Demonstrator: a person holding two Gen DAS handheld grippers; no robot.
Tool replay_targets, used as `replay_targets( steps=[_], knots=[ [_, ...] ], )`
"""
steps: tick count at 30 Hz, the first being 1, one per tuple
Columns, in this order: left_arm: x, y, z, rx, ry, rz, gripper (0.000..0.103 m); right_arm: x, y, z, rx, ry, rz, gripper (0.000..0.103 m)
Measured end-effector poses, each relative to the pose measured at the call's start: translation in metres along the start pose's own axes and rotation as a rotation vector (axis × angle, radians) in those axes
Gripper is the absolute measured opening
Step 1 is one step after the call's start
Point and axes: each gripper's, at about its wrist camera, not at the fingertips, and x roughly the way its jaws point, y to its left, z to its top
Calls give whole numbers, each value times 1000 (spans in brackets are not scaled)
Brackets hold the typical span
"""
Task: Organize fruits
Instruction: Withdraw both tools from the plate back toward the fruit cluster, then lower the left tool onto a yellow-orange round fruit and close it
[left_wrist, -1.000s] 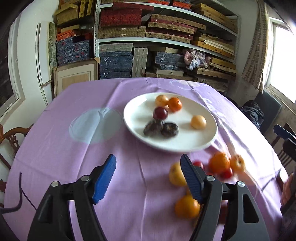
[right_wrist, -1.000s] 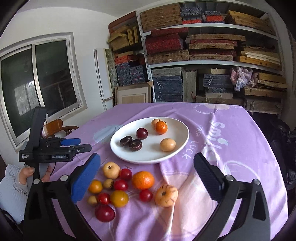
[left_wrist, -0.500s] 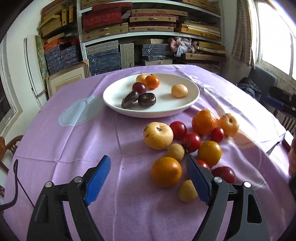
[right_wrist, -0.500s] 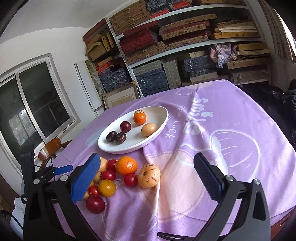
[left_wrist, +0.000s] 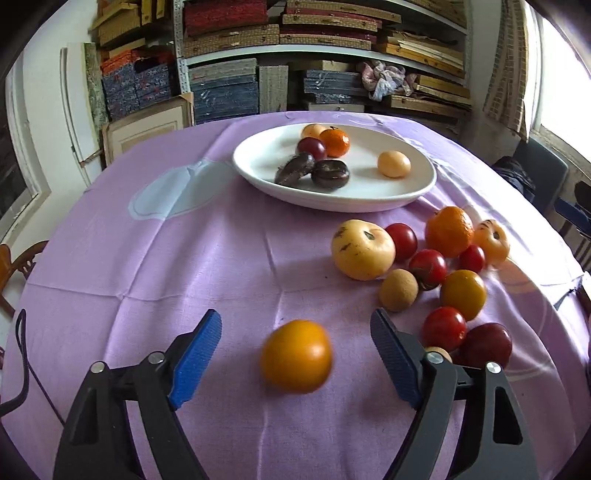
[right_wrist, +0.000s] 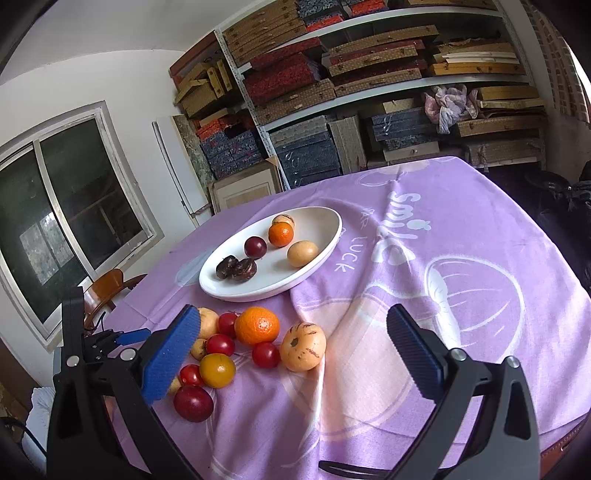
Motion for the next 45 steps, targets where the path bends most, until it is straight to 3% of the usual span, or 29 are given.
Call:
replay_targets(
  steps=[4,6,8,17,24,32,38,39,45],
  knots=[
    [-6,-2,-7,15,-4,-27,72,-1,-2,1,5,6,1,99],
    [-7,-1,-11,4,6,-34,61,0,-2,0,5,9,1,99],
    [-7,3,-15,-10,25,-45,57,0,-2,0,4,12,4,99],
    [-9,10,-23,-35,64,-76,57,3,-1,0,1,18,5,99],
    [-25,2,-32,8,60,-52,58,5,0,-1,9,31,11,99],
    [-36,1,-42,13,48,-74,58,7,1,-3,-2,41,9,99],
    [-36,-4,-43,27,49,-84,46,8,1,-3,-1,45,14,99],
    [-36,-4,-43,28,50,-91,40,9,2,-3,-5,48,18,99],
    [-35,-2,-43,15,52,-107,39,11,14,-7,-62,66,47,99]
  ],
)
